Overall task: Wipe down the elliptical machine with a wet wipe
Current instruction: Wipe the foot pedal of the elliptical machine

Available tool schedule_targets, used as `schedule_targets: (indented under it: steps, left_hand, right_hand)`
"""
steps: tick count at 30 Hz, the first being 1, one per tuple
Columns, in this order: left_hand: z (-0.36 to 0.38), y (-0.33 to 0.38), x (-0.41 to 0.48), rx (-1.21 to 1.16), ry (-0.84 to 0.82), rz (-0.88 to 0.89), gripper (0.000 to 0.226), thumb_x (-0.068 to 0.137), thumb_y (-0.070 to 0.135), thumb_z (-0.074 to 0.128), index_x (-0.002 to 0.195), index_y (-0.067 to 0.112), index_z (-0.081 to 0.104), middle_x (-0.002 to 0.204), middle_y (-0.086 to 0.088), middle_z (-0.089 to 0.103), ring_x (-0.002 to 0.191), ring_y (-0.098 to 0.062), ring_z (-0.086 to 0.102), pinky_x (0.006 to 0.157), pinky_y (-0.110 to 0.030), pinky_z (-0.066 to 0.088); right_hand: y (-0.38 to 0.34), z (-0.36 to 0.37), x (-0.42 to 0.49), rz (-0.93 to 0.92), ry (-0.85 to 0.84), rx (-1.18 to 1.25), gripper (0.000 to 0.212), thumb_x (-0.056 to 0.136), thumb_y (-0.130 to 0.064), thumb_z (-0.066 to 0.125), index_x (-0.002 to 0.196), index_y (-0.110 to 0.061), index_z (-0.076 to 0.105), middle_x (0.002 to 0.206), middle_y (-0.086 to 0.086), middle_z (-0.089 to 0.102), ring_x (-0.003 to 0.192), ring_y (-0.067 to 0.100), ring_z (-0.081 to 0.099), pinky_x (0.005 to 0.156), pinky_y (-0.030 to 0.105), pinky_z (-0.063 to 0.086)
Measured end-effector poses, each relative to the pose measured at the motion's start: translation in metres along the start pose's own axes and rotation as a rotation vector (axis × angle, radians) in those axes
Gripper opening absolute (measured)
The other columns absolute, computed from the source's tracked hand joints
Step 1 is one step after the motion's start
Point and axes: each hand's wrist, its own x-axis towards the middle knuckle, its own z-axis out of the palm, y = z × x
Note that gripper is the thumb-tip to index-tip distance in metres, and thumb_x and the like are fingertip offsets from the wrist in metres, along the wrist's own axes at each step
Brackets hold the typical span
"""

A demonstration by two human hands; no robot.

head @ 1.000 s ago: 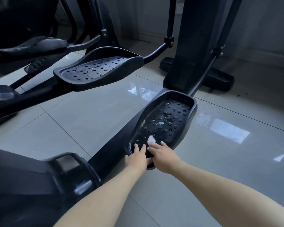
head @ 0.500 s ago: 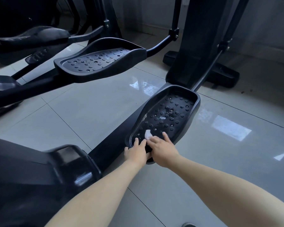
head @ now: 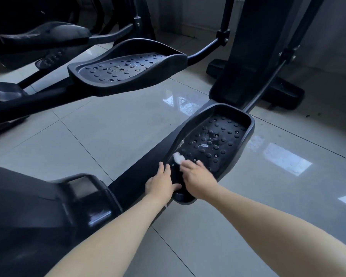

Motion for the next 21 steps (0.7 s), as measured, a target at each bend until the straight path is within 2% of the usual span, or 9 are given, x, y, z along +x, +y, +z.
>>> schedule_targets:
  steps: [2, 4, 7, 12, 14, 16, 18, 20, 21]
  left_hand:
    - [-0.001, -0.002, 0.004, 0.017, -0.005, 0.014, 0.088, 0.098, 0.059, 0.054, 0.162, 0.017, 0.012, 0.172, -0.005, 0.0, 0.129, -0.022, 0.058, 0.098, -0.035, 0.043]
    - [-0.002, -0.004, 0.006, 0.039, -0.013, 0.012, 0.092, 0.097, 0.061, 0.055, 0.162, 0.015, 0.009, 0.172, -0.004, -0.002, 0.13, -0.021, 0.057, 0.102, -0.035, 0.041]
    - [-0.004, -0.002, 0.005, 0.027, -0.024, 0.002, 0.1, 0.094, 0.064, 0.056, 0.163, 0.013, 0.004, 0.172, -0.002, -0.006, 0.136, -0.021, 0.051, 0.106, -0.036, 0.039]
    - [-0.003, -0.004, 0.006, -0.043, -0.014, -0.007, 0.106, 0.091, 0.065, 0.06, 0.163, 0.014, 0.0, 0.171, 0.004, -0.009, 0.132, -0.022, 0.055, 0.1, -0.036, 0.046]
    - [-0.001, -0.007, 0.007, -0.086, -0.012, -0.014, 0.108, 0.089, 0.066, 0.062, 0.163, 0.017, 0.0, 0.171, 0.007, -0.01, 0.131, -0.021, 0.056, 0.095, -0.033, 0.047]
    - [0.001, -0.009, 0.009, -0.137, -0.014, -0.027, 0.108, 0.089, 0.063, 0.065, 0.163, 0.019, 0.0, 0.17, 0.01, -0.01, 0.134, -0.02, 0.054, 0.095, -0.031, 0.046]
    - [0.001, -0.009, 0.009, -0.177, -0.009, -0.032, 0.108, 0.089, 0.061, 0.067, 0.163, 0.021, 0.0, 0.17, 0.012, -0.009, 0.136, -0.019, 0.052, 0.096, -0.032, 0.045]
    - [0.001, -0.009, 0.008, -0.206, -0.002, -0.029, 0.104, 0.091, 0.053, 0.068, 0.163, 0.022, -0.001, 0.171, 0.013, -0.006, 0.137, -0.02, 0.051, 0.097, -0.032, 0.045]
    - [0.002, -0.01, 0.007, -0.221, 0.001, -0.027, 0.101, 0.094, 0.047, 0.068, 0.163, 0.024, -0.002, 0.171, 0.013, -0.004, 0.136, -0.022, 0.052, 0.097, -0.031, 0.045]
  right_hand:
    - [-0.008, 0.008, 0.004, -0.072, -0.08, 0.024, 0.043, 0.103, -0.017, 0.036, 0.143, -0.017, 0.052, 0.158, -0.008, 0.036, 0.152, 0.013, 0.024, 0.125, 0.042, 0.003]
    - [-0.007, 0.01, 0.013, -0.065, -0.089, -0.03, 0.048, 0.105, -0.024, 0.035, 0.153, -0.017, 0.04, 0.166, -0.008, 0.025, 0.156, 0.012, 0.013, 0.125, 0.044, -0.003]
    - [0.004, 0.0, 0.029, 0.057, -0.029, -0.09, 0.054, 0.106, -0.025, 0.029, 0.159, -0.013, 0.029, 0.169, -0.002, 0.017, 0.157, 0.015, 0.005, 0.125, 0.047, -0.005]
    - [0.029, -0.02, 0.047, 0.306, 0.066, -0.021, 0.053, 0.106, -0.023, 0.027, 0.157, -0.006, 0.027, 0.167, 0.004, 0.018, 0.155, 0.019, 0.009, 0.124, 0.05, 0.001]
    - [0.027, -0.017, 0.05, 0.27, 0.102, 0.013, 0.043, 0.102, -0.018, 0.033, 0.143, -0.006, 0.043, 0.154, 0.004, 0.036, 0.146, 0.02, 0.027, 0.122, 0.045, 0.01]
    - [0.017, -0.009, 0.049, 0.184, 0.121, 0.051, 0.035, 0.098, -0.014, 0.037, 0.13, -0.008, 0.052, 0.144, 0.002, 0.045, 0.139, 0.02, 0.035, 0.119, 0.04, 0.015]
    - [0.005, -0.001, 0.047, 0.089, 0.106, 0.093, 0.037, 0.098, -0.01, 0.039, 0.13, -0.007, 0.056, 0.146, 0.001, 0.047, 0.141, 0.018, 0.036, 0.12, 0.039, 0.014]
    - [-0.006, 0.005, 0.045, -0.036, 0.05, 0.116, 0.038, 0.096, -0.007, 0.04, 0.128, -0.008, 0.061, 0.145, -0.002, 0.05, 0.139, 0.015, 0.04, 0.12, 0.036, 0.019]
    - [-0.011, 0.008, 0.042, -0.089, 0.008, 0.138, 0.043, 0.096, -0.007, 0.04, 0.133, -0.011, 0.06, 0.147, -0.005, 0.05, 0.141, 0.012, 0.039, 0.122, 0.038, 0.018]
